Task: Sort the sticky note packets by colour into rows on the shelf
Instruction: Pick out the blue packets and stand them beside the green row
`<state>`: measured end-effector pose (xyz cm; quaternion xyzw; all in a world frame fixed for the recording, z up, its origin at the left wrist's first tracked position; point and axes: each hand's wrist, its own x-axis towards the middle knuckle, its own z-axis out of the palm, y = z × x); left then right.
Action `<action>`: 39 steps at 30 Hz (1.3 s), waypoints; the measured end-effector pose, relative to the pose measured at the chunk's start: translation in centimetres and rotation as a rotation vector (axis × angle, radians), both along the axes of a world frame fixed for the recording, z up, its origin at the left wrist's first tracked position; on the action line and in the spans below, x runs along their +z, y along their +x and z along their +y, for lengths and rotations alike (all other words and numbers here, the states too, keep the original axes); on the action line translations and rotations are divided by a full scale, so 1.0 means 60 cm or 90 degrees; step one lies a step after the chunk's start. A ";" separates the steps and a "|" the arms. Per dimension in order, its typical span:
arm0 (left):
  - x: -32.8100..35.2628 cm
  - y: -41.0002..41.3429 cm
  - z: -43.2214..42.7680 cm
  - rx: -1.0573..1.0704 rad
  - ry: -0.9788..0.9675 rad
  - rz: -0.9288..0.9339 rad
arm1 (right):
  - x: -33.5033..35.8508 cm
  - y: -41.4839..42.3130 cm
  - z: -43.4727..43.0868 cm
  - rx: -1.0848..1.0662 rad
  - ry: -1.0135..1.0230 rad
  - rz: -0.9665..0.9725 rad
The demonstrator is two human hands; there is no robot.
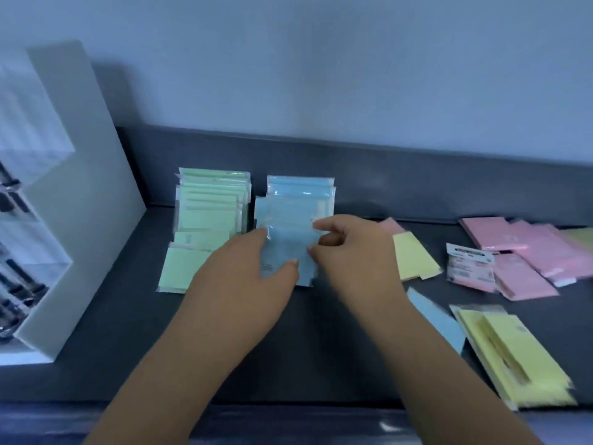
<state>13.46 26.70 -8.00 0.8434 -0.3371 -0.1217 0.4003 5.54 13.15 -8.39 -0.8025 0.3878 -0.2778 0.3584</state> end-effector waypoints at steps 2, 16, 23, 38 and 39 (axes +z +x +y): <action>-0.003 0.006 -0.008 -0.013 0.006 0.006 | -0.008 0.010 0.002 -0.015 -0.030 0.011; -0.002 0.013 -0.024 -0.019 0.003 0.010 | -0.011 0.019 0.008 -0.072 -0.112 0.148; -0.023 0.002 -0.026 0.007 -0.017 -0.019 | -0.012 0.021 0.000 -0.066 -0.087 0.111; -0.023 0.019 -0.036 0.038 -0.046 -0.057 | -0.002 0.014 -0.010 -0.078 -0.103 0.082; -0.022 0.018 -0.036 0.036 -0.050 -0.065 | 0.000 0.014 -0.009 -0.071 -0.107 0.085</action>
